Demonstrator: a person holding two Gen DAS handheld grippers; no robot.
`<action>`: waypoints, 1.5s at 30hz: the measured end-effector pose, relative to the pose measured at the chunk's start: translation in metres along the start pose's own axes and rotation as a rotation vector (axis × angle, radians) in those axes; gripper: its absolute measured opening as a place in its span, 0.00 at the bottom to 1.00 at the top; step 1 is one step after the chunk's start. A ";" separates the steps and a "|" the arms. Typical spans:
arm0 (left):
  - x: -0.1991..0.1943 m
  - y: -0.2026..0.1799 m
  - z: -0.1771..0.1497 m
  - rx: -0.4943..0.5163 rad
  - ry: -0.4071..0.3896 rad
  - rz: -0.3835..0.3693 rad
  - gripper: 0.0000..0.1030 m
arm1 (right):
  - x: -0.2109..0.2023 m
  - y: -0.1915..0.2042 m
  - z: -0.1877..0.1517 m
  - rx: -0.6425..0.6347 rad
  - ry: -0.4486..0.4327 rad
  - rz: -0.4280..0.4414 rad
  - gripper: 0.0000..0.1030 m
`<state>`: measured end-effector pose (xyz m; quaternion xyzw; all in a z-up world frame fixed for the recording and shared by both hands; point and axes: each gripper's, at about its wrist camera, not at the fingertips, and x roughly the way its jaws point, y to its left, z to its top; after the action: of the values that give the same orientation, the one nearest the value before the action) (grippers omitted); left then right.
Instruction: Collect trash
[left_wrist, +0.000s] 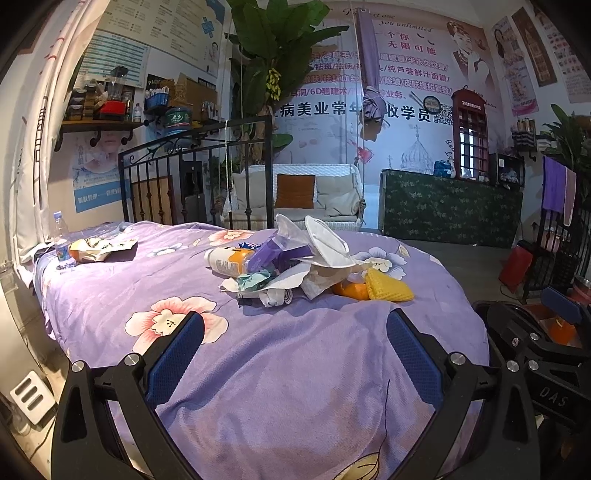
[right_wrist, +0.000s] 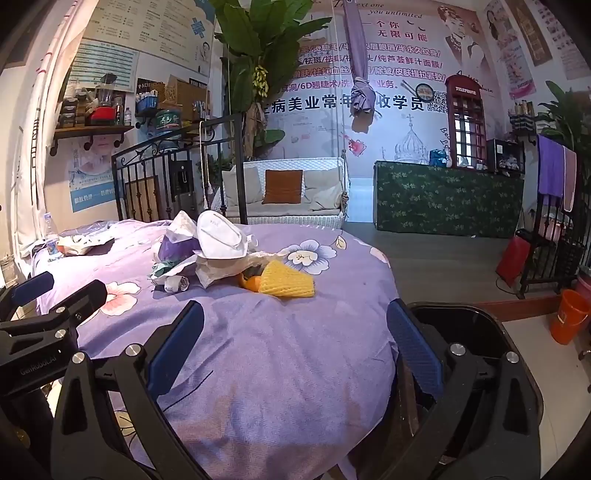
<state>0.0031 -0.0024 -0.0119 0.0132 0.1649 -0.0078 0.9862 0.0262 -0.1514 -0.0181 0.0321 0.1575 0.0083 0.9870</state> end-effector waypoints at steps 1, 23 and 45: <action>0.000 0.000 -0.001 0.000 0.001 -0.002 0.94 | 0.000 0.000 0.000 0.001 0.002 -0.001 0.95; 0.003 0.002 -0.004 -0.003 0.016 -0.006 0.94 | 0.000 -0.001 0.000 0.004 0.009 -0.001 0.95; 0.004 0.000 -0.006 -0.001 0.019 -0.006 0.94 | 0.003 -0.001 -0.003 0.004 0.015 0.000 0.95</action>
<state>0.0052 -0.0028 -0.0186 0.0121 0.1743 -0.0104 0.9846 0.0284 -0.1523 -0.0224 0.0341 0.1651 0.0081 0.9857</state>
